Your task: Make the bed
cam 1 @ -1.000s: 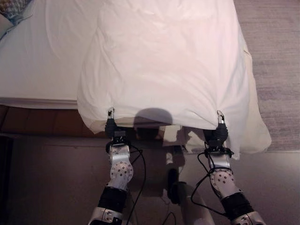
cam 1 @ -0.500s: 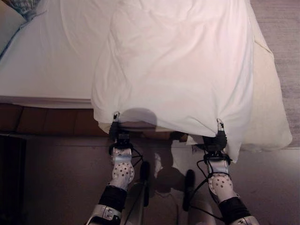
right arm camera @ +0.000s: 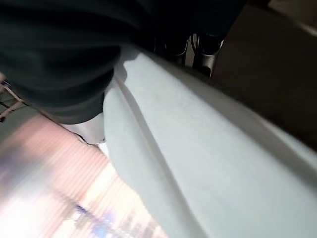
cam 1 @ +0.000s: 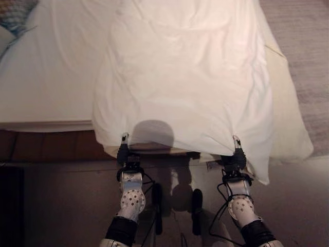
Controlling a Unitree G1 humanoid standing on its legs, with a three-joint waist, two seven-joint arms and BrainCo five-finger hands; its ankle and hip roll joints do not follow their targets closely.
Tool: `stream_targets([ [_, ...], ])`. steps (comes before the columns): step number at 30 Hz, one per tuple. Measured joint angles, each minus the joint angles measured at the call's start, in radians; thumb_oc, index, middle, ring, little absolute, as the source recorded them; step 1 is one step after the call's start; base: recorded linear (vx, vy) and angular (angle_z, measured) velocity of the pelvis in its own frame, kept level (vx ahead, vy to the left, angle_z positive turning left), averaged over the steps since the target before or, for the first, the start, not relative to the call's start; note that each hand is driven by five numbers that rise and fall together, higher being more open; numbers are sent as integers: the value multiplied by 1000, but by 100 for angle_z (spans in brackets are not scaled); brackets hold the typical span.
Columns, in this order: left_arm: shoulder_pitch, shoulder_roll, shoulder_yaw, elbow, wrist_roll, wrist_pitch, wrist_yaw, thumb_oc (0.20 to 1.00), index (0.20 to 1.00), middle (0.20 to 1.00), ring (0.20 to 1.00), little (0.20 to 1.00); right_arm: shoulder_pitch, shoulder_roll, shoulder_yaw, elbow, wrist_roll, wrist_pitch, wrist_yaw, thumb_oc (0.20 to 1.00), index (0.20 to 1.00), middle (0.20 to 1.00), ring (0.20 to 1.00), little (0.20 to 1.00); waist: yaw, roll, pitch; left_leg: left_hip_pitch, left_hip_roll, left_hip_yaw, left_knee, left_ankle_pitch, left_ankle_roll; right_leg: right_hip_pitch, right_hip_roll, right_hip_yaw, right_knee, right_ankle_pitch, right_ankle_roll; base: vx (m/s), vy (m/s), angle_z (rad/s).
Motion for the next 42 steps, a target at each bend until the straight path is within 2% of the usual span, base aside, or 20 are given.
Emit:
stream_targets([
  [2, -4, -2, 10, -3, 0, -2, 1, 200, 200, 200, 200, 200, -18, 1, 2, 6, -12, 0, -8, 200, 200, 200, 200, 200, 0, 2, 0, 3, 15, 12, -10, 9, 8, -28, -4, 19, 33, -18, -23, 33, 38, -18],
  [5, 0, -8, 14, -6, 0, -3, 4, 200, 200, 200, 200, 200, -35, -5, 2, 14, -28, 0, -14, 200, 200, 200, 200, 200, 12, 5, -2, 27, 20, -31, -64, 13, 40, -79, 23, 48, 99, -39, -27, 30, 124, -38],
  [6, -12, -5, 15, -10, 1, -6, 10, 200, 200, 200, 200, 200, -45, -9, 2, 27, -32, 0, -15, 200, 200, 200, 200, 200, 15, -1, 6, 15, 41, -111, -68, -2, 38, -105, 21, 52, 125, -42, -54, 13, 225, -17],
  [7, -23, 0, 15, -10, 1, -8, 12, 200, 200, 200, 200, 200, -51, -12, 2, 31, -36, 1, -16, 200, 200, 200, 200, 200, 23, -16, 14, 2, 66, -128, -60, -27, 61, -114, 19, 49, 124, -36, -59, 35, 282, -10],
  [8, -29, 0, 15, -5, 2, -10, 18, 200, 200, 200, 200, 200, -56, -15, 2, 32, -37, 1, -16, 200, 200, 200, 200, 200, 25, -18, 15, -8, 95, -162, -67, -44, 36, -117, 21, 40, 116, -27, -59, 30, 316, -2],
  [9, -38, -2, 17, 13, 3, -12, 30, 200, 200, 200, 200, 200, -67, -23, 6, 51, -40, 1, -15, 200, 200, 200, 200, 200, 27, -17, 15, 4, 171, -230, -126, -55, 13, -121, 35, 40, 118, -23, -58, 5, 368, -4],
  [11, -36, -11, 26, 29, 3, -18, 40, 200, 200, 200, 200, 200, -77, -28, 10, 70, -53, 2, -15, 200, 200, 200, 200, 200, 24, -13, 13, 30, 236, -247, -178, -71, -10, -135, 37, 53, 134, -26, -46, -62, 504, -22],
  [14, -55, -50, 31, 90, 19, -31, 46, 200, 200, 200, 200, 200, -71, -55, 5, 82, -68, 1, -15, 200, 200, 200, 200, 200, 24, 19, 15, 35, 199, -214, -152, -51, 13, -150, 10, 49, 154, -25, -8, -36, 480, -12],
  [15, -62, -52, 32, 105, 23, -32, 48, 200, 200, 200, 200, 200, -70, -56, 3, 83, -74, 0, -16, 200, 200, 200, 200, 200, 17, 33, 14, 25, 167, -182, -131, -63, -38, -162, -7, 45, 166, -28, 24, 24, 611, 12],
  [16, -86, -57, 21, 130, 27, -31, 54, 200, 200, 200, 200, 200, -71, -65, -11, 73, -81, -1, -22, 200, 200, 200, 200, 200, 16, 32, 15, -3, 132, -156, -101, -63, -46, -171, -53, 36, 165, -24, 46, 30, 425, 38],
  [18, -99, -60, 1, 142, 39, -32, 62, 200, 200, 200, 200, 200, -71, -72, -30, 79, -102, -1, -35, 200, 200, 200, 200, 200, 3, 34, 18, -26, 48, -122, -74, -64, 21, -165, -132, 66, 137, -6, 95, 37, 480, 41],
  [20, -102, -58, 4, 142, 41, -36, 63, 200, 200, 200, 200, 200, -77, -73, -31, 74, -126, -1, -38, 200, 200, 200, 200, 200, 2, 35, 17, -38, -9, -94, -46, -81, 66, -149, -174, 112, 58, 34, 108, 6, 483, -12],
  [21, -100, -52, 6, 143, 42, -43, 65, 200, 200, 200, 200, 200, -88, -71, -30, 70, -144, 0, -37, 200, 200, 200, 200, 200, 0, 38, 18, -53, -30, -56, -25, -91, 92, -139, -183, 111, -1, 96, 121, -47, 430, -67],
  [22, -97, -51, 18, 147, 43, -43, 71, 200, 200, 200, 200, 200, -91, -73, -24, 69, -156, 4, -33, 200, 200, 200, 200, 200, 20, 38, 21, -59, -20, -31, -9, -106, 108, -137, -186, 61, -25, 138, 121, -64, 234, -65],
  [24, -98, -60, 34, 147, 50, -44, 91, 200, 200, 200, 200, 200, -85, -76, -10, 73, -159, 3, -22, 200, 200, 200, 200, 200, 23, 39, 22, -49, -22, -40, -12, -106, 119, -126, -128, 78, -9, 90, 146, -50, 160, -38],
  [26, -100, -49, 57, 150, 85, -59, 112, 200, 200, 200, 200, 200, -113, -80, 27, 104, -169, 0, -7, 200, 200, 200, 200, 200, 25, 39, 21, -49, -9, -48, -42, -92, 121, -143, -41, 89, 19, 39, 89, 6, 41, -25],
  [27, -102, -50, 70, 152, 91, -61, 123, 200, 200, 200, 200, 200, -121, -80, 39, 122, -174, 2, -5, 200, 200, 200, 200, 200, 20, 39, 21, -46, -8, -48, -63, -82, 122, -139, -33, 93, 0, 52, 78, 11, -9, -18],
  [29, -125, -65, 104, 192, 108, -81, 153, 200, 200, 200, 200, 200, -142, -71, 62, 212, -185, 3, 11, 200, 200, 200, 200, 200, 25, 35, 22, -37, -1, -47, -88, -69, 119, -122, -25, 88, -47, 83, 73, 6, -50, -11],
  [33, -173, -77, 164, 336, 136, -96, 201, 200, 200, 200, 200, 200, -171, -72, 92, 344, -254, 36, 17, 200, 200, 200, 200, 200, 23, 32, 24, -32, 20, -42, -116, -60, 106, -127, -3, 84, -52, 84, 62, 20, -89, -6],
  [42, -305, -53, 282, 715, 203, -82, 186, 200, 200, 200, 200, 200, -193, -90, 149, 532, -484, 90, 18, 200, 200, 200, 200, 200, 22, 28, 25, 4, 53, -55, -127, -55, 87, -87, 16, 14, -51, 63, 20, 7, -13, 3],
])
